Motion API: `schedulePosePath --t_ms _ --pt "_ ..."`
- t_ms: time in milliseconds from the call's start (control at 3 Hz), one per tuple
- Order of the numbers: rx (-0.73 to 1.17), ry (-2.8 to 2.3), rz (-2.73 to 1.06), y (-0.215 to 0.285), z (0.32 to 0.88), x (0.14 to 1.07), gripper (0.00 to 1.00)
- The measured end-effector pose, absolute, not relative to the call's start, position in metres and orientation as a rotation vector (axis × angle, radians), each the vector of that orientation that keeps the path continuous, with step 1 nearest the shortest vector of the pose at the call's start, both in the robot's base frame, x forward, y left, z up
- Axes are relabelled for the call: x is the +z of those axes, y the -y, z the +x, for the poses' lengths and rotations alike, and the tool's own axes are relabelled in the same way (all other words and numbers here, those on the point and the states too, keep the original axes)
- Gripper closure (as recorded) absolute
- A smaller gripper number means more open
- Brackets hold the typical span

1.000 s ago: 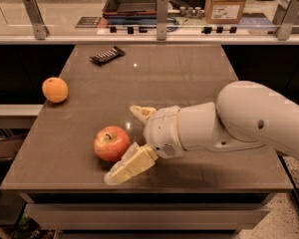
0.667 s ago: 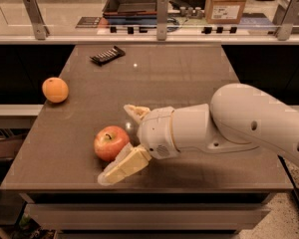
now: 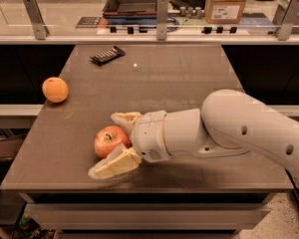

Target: Move apple near rxbar chocolate

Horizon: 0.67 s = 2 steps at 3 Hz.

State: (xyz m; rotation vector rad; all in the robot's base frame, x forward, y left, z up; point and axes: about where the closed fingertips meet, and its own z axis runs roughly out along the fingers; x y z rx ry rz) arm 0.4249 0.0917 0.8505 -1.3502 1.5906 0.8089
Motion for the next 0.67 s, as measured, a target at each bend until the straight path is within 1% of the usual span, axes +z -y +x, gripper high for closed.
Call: schedulePosePath --t_ms 667 --pt "0.804 -1.584 -1.361 -0.0954 0.4222 0.853 0.65"
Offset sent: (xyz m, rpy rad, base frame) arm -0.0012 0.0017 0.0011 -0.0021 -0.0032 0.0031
